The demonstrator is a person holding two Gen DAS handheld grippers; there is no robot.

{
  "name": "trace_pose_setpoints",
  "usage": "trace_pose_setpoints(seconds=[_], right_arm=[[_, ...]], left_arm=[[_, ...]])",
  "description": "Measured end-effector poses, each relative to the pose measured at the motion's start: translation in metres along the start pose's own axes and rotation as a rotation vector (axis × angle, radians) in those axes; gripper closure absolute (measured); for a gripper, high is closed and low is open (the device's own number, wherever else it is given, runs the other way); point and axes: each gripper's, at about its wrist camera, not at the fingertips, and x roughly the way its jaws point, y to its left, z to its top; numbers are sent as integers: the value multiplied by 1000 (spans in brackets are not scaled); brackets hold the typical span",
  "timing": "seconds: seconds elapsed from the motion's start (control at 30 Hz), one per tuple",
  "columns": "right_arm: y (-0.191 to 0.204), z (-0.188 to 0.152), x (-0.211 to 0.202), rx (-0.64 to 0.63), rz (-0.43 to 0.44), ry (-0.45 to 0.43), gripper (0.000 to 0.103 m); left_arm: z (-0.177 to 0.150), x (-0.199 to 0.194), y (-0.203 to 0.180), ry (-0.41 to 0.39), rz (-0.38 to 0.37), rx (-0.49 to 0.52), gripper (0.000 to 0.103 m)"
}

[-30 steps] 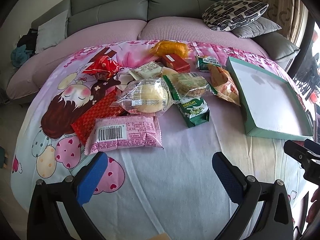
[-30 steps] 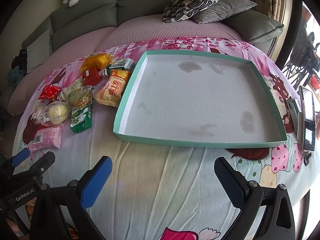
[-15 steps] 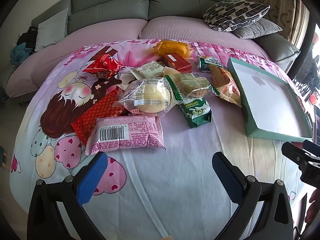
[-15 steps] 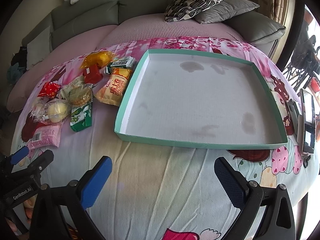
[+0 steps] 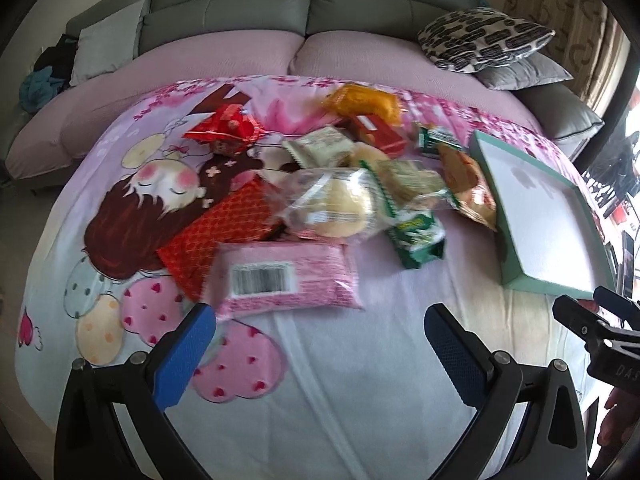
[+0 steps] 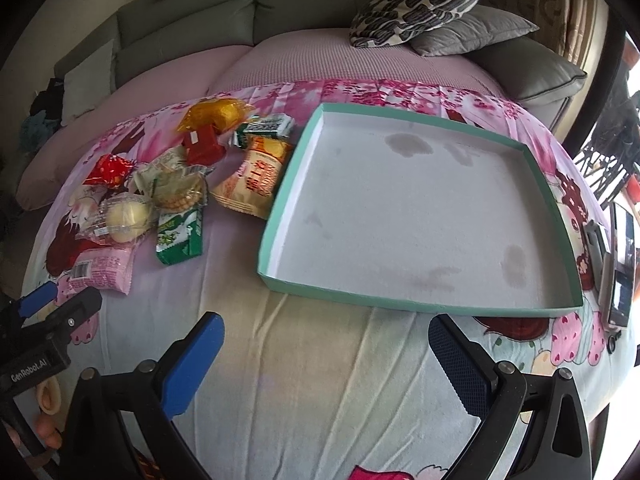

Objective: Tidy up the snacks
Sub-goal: 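Grasp the pink barcode pack with the left tool while the right tool grasps the green BISCUIT box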

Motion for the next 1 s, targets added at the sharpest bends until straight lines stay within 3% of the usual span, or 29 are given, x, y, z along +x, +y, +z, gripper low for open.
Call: trace_pose_setpoints(seconds=[0.47,0.57,0.7,1.0], right_arm=[[63,20,18,-106,76,-13,0],[70,23,24,-117,86,-10,0],[77,28,34,-123,91,-7,0],[90,39,58,-131,108,-8,0]], left_arm=[[15,40,15,95,9,-9,0],[16,48,16,106,29,-11,13],[16,52,20,109,-5,-26,20],[20,59,29,120,-20,-46,23]])
